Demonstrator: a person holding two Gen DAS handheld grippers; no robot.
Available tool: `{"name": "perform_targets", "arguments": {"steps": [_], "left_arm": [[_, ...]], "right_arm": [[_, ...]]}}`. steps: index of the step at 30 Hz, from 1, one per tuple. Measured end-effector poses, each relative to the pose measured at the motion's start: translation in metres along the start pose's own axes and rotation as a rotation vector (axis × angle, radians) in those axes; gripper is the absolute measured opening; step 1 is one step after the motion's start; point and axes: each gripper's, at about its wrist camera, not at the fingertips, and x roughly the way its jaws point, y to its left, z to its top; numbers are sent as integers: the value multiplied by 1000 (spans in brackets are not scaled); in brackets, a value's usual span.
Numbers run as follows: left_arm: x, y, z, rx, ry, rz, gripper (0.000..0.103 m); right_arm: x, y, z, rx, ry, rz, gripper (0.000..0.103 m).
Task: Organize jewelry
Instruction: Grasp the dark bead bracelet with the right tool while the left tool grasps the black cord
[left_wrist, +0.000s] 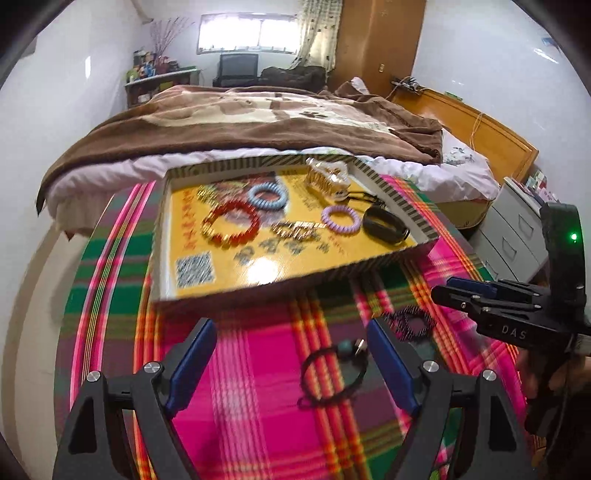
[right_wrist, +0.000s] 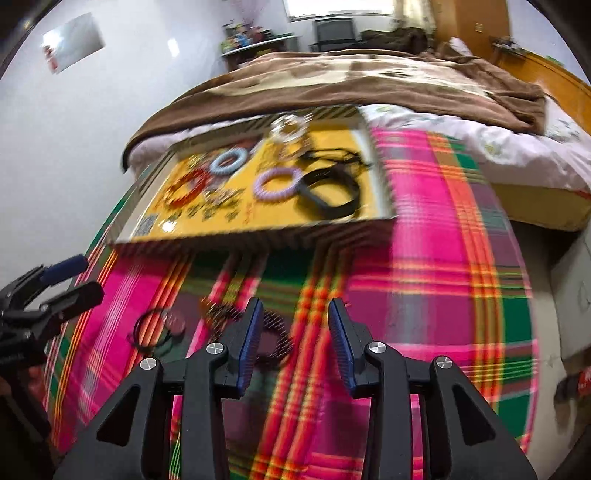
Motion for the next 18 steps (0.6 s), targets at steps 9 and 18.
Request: {"name": "perform_targets", "arguments": {"steps": [9, 18], "left_arm": [[-6, 28, -29, -65, 29, 23, 83], [-3, 30, -35, -79, 44, 5, 83]], "right_arm": [[19, 27, -17, -195, 42, 18, 49], [27, 41, -16, -290, 47, 1, 61]]}}
